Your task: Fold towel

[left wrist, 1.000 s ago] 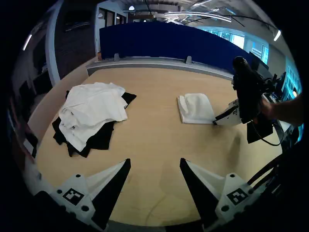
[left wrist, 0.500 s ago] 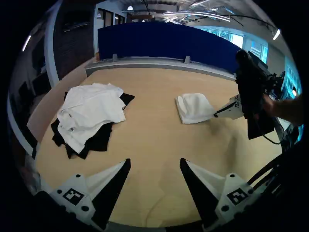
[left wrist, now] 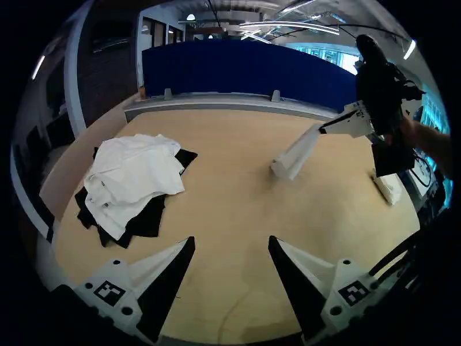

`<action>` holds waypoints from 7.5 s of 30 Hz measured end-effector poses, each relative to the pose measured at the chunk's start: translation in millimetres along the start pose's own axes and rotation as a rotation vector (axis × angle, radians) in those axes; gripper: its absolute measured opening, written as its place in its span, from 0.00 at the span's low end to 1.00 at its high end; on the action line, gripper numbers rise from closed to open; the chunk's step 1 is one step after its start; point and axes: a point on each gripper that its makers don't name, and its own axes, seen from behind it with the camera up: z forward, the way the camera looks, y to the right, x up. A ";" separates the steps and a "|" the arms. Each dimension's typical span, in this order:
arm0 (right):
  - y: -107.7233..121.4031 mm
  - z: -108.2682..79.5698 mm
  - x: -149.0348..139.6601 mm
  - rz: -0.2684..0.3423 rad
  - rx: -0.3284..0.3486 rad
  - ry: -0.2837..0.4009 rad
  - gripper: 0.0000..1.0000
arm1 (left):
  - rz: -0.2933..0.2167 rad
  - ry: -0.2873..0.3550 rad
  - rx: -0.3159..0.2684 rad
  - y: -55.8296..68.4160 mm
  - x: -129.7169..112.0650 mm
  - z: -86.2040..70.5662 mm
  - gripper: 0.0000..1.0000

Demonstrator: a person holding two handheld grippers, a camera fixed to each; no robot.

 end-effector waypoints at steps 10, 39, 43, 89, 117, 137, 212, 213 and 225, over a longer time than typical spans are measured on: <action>14.0 -18.0 20.1 -0.012 -0.030 0.028 0.03 | 0.014 0.019 -0.010 4.1 9.9 -0.8 0.95; 103.3 -104.8 -29.2 0.085 -0.190 0.011 0.03 | 0.059 0.024 -0.039 9.8 32.8 9.1 0.94; 122.0 -124.0 -47.6 0.099 -0.221 -0.003 0.03 | 0.065 0.021 -0.039 10.4 33.7 12.0 0.95; 243.2 -254.3 -213.6 0.249 -0.421 -0.122 0.03 | 0.113 0.001 -0.022 34.6 42.3 19.7 0.95; 190.4 -300.8 -358.6 0.420 -0.483 -0.269 0.03 | 0.151 0.004 -0.035 45.1 48.2 16.2 0.95; 160.7 -287.2 -445.1 0.580 -0.506 -0.367 0.03 | 0.163 -0.002 -0.015 44.0 46.7 15.6 0.94; 129.2 -221.7 -407.4 0.712 -0.490 -0.258 1.00 | 0.165 0.012 -0.011 40.9 46.1 9.6 0.94; 129.9 -222.2 -405.6 0.713 -0.493 -0.253 1.00 | 0.165 0.012 -0.010 40.2 46.5 9.7 0.94; 144.5 -232.2 -371.7 0.688 -0.555 -0.160 1.00 | 0.150 0.022 -0.009 35.5 52.6 13.5 0.94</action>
